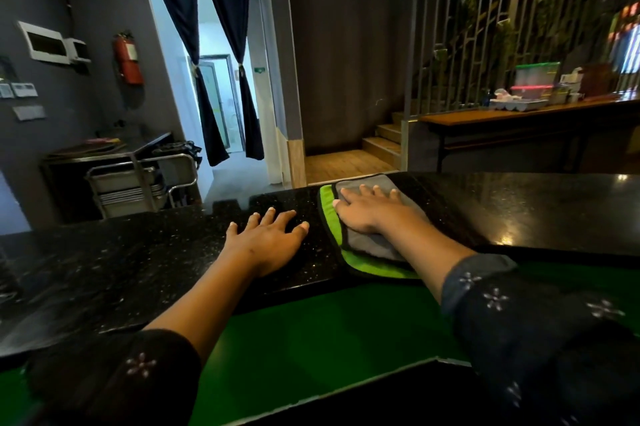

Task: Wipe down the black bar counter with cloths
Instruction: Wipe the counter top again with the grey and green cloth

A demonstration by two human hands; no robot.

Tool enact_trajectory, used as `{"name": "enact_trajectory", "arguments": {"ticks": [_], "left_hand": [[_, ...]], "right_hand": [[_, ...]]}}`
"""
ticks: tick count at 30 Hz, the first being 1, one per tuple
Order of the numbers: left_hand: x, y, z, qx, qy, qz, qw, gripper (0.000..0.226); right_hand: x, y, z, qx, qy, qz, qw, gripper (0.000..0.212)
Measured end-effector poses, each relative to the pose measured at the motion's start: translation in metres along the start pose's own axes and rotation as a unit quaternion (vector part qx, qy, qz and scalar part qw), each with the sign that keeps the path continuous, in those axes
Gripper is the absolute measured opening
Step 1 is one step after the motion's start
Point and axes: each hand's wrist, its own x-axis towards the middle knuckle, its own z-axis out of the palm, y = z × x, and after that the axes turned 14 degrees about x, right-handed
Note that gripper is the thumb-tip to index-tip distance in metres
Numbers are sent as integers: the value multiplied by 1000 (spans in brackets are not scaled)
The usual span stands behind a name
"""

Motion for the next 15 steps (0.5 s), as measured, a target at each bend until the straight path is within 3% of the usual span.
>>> {"name": "enact_trajectory", "arguments": {"ticks": [6, 10, 15], "left_hand": [[-4, -4, 2, -5, 1, 23, 1000, 59], [-3, -2, 3, -14, -4, 29, 999, 59], [1, -1, 0, -46, -2, 20, 999, 59]], "right_hand": [[-68, 27, 7, 3, -23, -96, 995, 55], [-55, 61, -14, 10, 1, -20, 1000, 53], [-14, 19, 0, -9, 41, 47, 998, 61]]}}
